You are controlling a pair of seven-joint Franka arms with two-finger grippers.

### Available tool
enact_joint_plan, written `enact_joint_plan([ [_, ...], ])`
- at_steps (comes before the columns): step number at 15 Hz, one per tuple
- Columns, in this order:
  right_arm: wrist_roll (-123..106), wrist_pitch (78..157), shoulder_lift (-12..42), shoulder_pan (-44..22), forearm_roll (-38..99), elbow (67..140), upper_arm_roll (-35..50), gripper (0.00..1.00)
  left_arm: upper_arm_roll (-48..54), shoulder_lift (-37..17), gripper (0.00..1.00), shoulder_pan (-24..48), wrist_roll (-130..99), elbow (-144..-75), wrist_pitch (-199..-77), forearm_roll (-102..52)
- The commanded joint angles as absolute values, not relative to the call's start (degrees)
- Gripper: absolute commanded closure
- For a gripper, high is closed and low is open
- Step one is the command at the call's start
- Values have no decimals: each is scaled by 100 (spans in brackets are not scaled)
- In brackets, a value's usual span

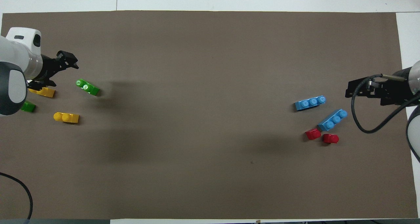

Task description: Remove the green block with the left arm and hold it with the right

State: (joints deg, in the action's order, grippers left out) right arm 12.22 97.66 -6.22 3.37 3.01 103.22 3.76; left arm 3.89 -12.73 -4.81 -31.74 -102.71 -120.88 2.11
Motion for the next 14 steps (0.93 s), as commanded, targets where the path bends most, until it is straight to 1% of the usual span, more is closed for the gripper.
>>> enact_joint_plan([
  [1, 853, 9738, -712, 325, 193, 10327, 422, 0, 404, -924, 0, -466, -2314, -10073, -11436, 281],
  [2, 661, 9747, -712, 325, 176, 10266, 413, 0, 413, -836, 0, -466, -2051, -9985, -11226, 281],
  [3, 329, 9643, -677, 377, 106, 10057, 422, 0, 422, -748, 0, -466, -1778, -9836, -10963, 281],
  [5, -104, 9379, -615, 422, 44, 9897, 404, 0, 422, -511, 0, -466, -1259, -9660, -10558, 229],
  [10, -88, 9194, -615, 431, -26, 9888, 413, 0, 483, 122, 0, -457, -29, -9537, -9319, 229],
  [14, -70, 9141, -615, 448, -18, 9905, 404, 0, 457, 667, 0, -299, 211, -9632, -8834, 202],
])
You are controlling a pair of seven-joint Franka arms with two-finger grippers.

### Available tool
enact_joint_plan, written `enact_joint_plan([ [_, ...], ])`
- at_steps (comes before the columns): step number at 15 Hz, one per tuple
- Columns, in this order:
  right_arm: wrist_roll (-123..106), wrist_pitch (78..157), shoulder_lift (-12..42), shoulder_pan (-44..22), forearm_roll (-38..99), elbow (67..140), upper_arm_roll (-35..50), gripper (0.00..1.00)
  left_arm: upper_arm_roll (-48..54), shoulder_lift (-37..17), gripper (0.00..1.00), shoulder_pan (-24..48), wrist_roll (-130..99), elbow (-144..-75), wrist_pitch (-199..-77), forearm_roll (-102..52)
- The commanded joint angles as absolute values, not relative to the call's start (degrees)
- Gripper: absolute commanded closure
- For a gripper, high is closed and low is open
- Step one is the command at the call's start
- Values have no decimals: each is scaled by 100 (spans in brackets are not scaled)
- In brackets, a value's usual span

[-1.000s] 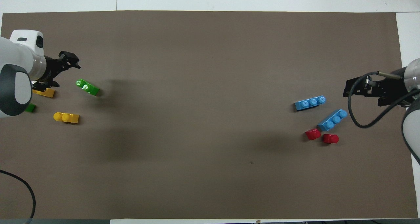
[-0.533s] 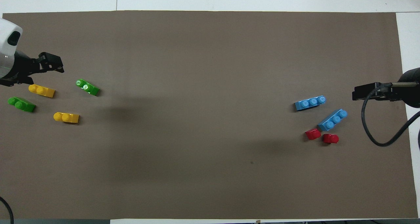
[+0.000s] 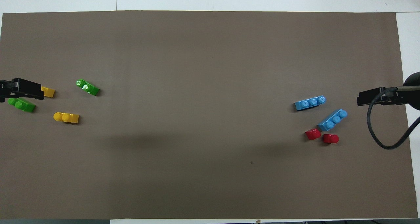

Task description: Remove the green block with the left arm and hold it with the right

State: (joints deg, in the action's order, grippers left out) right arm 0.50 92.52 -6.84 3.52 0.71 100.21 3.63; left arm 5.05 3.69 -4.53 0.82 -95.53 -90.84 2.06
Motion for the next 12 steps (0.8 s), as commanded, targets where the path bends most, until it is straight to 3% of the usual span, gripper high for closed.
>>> enact_joint_plan([
  [1, -70, 9141, -615, 483, -26, 9905, 413, 0, 457, 764, 0, -299, 185, -9694, -8790, 193],
  [12, 79, 9149, -615, 580, 26, 9949, 404, 0, 422, 861, 0, -369, -184, -9729, -8780, -272],
])
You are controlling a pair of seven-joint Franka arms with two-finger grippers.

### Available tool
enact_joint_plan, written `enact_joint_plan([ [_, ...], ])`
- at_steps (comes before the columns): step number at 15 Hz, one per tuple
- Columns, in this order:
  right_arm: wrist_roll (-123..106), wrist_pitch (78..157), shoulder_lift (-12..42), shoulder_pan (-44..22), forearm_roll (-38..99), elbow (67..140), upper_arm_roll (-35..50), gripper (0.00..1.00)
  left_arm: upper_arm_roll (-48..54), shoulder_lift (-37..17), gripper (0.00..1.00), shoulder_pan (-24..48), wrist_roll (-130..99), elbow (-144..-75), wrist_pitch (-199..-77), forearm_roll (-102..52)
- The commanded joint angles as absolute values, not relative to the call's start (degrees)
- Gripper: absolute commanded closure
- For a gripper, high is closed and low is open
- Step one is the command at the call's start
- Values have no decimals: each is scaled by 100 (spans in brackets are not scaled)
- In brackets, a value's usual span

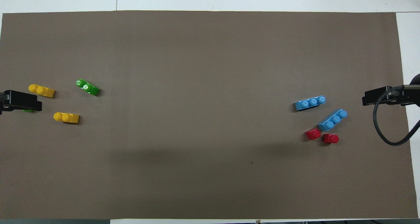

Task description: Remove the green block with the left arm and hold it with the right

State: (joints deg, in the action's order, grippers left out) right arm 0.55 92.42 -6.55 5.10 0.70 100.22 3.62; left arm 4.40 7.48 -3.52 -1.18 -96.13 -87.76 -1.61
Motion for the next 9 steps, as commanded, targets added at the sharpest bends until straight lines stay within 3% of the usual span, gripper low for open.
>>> enact_joint_plan([
  [1, 79, 9176, -615, 597, 18, 9949, 404, 0, 422, 861, 0, -369, -176, -9729, -8780, -281],
  [9, 26, 9211, -615, 607, 18, 9949, 404, 0, 422, 853, 0, -369, -176, -9729, -8771, -273],
])
